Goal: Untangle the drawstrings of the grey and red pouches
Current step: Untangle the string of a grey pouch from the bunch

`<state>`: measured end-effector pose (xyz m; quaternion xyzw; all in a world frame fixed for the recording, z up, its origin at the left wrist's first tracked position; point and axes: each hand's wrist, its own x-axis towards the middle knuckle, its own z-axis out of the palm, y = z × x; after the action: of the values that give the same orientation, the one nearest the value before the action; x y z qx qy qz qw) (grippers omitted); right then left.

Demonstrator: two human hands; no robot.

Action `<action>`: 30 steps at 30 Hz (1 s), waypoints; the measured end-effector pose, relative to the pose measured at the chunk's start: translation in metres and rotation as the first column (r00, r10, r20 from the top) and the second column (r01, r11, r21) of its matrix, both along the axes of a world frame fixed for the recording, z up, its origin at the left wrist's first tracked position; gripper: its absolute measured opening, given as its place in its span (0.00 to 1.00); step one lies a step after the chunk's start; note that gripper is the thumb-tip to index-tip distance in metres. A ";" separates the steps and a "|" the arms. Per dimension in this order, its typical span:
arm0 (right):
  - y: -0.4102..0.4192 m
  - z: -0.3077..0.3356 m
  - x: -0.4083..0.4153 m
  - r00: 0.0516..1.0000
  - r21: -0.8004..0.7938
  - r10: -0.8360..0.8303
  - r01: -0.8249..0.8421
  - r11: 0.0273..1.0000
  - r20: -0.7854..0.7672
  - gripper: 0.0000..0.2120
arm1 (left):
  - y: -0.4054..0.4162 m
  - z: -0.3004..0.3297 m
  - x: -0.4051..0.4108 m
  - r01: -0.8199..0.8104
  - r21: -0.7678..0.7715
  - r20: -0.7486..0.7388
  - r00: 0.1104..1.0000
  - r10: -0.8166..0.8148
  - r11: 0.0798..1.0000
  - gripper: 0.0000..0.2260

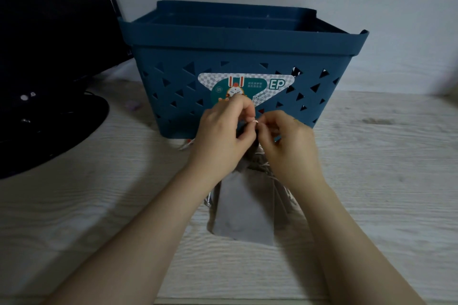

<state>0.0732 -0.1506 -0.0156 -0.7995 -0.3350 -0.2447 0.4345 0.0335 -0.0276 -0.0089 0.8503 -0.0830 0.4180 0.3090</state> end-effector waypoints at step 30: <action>-0.008 0.012 0.000 0.473 0.652 0.629 -0.141 0.745 -0.616 0.09 | -0.004 -0.012 0.008 0.073 -0.213 -0.056 0.995 -0.087 0.974 0.03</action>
<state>0.0735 -0.1585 -0.0036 -0.5677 -0.1985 0.1776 0.7789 0.0414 -0.0313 -0.0209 0.8219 -0.0624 0.3836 0.4165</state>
